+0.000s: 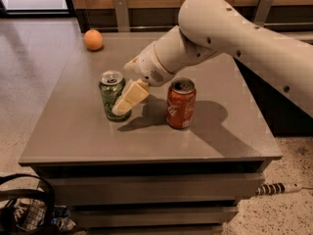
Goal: Move green can near orange
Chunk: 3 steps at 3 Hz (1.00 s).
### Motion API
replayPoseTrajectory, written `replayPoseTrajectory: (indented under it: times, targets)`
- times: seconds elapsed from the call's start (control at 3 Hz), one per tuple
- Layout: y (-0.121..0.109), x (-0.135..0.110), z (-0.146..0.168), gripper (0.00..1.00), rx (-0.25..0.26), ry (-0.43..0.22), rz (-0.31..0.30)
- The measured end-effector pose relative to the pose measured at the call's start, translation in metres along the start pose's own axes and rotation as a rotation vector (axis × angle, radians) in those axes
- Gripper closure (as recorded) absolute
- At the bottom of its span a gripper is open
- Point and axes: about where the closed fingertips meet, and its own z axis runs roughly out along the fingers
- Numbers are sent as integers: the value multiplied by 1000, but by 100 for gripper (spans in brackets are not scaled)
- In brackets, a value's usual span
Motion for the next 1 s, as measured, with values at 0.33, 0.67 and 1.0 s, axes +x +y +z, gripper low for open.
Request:
replayPoseTrajectory:
  times: [0.33,0.67,1.0]
  targets:
    - [5,-4,7,42,-26,-40,-17]
    - [12,-12,9,65,-50,-68,-41]
    - [14,-13,10,88,-54,-69,-45]
